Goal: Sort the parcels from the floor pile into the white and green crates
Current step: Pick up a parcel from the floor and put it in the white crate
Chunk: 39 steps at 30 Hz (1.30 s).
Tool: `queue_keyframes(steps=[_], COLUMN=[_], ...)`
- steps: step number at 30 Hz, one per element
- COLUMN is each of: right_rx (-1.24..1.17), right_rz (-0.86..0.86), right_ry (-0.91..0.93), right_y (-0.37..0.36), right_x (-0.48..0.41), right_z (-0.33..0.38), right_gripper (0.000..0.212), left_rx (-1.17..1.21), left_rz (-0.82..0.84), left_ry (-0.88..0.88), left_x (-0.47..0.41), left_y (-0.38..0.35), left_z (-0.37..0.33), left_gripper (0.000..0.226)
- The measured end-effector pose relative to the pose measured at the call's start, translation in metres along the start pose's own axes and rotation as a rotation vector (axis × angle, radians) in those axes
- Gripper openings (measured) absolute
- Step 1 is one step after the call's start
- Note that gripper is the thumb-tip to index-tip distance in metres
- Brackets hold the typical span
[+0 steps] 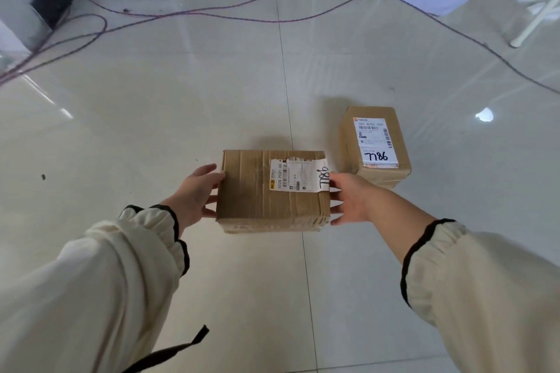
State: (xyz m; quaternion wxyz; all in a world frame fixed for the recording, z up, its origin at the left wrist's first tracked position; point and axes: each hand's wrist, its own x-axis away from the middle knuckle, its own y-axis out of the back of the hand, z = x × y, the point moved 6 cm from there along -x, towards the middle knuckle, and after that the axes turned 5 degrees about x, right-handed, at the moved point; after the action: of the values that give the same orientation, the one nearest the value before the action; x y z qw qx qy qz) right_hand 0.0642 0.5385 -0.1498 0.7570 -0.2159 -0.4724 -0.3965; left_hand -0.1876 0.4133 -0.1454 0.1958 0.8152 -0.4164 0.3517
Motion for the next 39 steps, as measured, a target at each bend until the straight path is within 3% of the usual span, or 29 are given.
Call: queue_keyframes(steps=[4, 6, 9, 11, 15, 18, 23, 26, 29, 31, 35, 39], right_rx=[-0.085, -0.146, -0.161, -0.143, -0.032, 0.119, 0.282, 0.318, 0.453, 0.499, 0.397, 0.281], right_rz=[-0.094, -0.089, -0.149, -0.21, -0.255, -0.246, -0.343, -0.398, -0.11, 0.102, 0.15, 0.235], right_ry=[-0.009, 0.066, 0.219, 0.297, 0.408, 0.44, 0.521, 0.434, 0.145, -0.007, 0.021, 0.062], right_y=[0.012, 0.012, 0.009, 0.008, 0.002, -0.002, 0.002, 0.017, 0.012, 0.005, 0.0, -0.014], right_x=[-0.002, -0.004, -0.002, 0.0, -0.001, -0.004, -0.004, -0.002, 0.002, 0.005, 0.0, -0.003], right_z=[-0.001, 0.004, 0.021, 0.032, 0.054, 0.058, 0.054, 0.042, 0.015, -0.002, 0.001, 0.01], right_gripper=[0.051, 0.053, 0.054, 0.052, 0.054, 0.04, 0.046, 0.053, 0.058, 0.065, 0.066, 0.061], left_rx=[-0.162, -0.325, -0.349, -0.291, -0.212, -0.203, -0.155, -0.014, 0.136, 0.118, -0.056, -0.134], left_rz=[-0.068, -0.073, 0.118, 0.173, 0.148, 0.133, 0.096, -0.012, -0.025, 0.031, 0.124, 0.215], left_ry=[-0.042, 0.15, 0.565, 0.628, 0.597, 0.567, 0.543, 0.387, 0.192, 0.208, 0.275, 0.204], left_x=[-0.001, 0.002, 0.018, 0.021, 0.011, 0.011, 0.009, -0.004, -0.014, -0.016, -0.013, -0.009], left_y=[0.001, 0.008, 0.01, 0.008, 0.009, 0.008, 0.01, 0.014, 0.012, 0.007, -0.003, -0.016], left_z=[-0.011, 0.002, 0.037, 0.044, 0.038, 0.035, 0.031, 0.02, 0.01, 0.015, 0.022, 0.017], left_gripper=[0.044, 0.06, 0.089, 0.096, 0.098, 0.091, 0.08, 0.067, 0.053, 0.051, 0.049, 0.051])
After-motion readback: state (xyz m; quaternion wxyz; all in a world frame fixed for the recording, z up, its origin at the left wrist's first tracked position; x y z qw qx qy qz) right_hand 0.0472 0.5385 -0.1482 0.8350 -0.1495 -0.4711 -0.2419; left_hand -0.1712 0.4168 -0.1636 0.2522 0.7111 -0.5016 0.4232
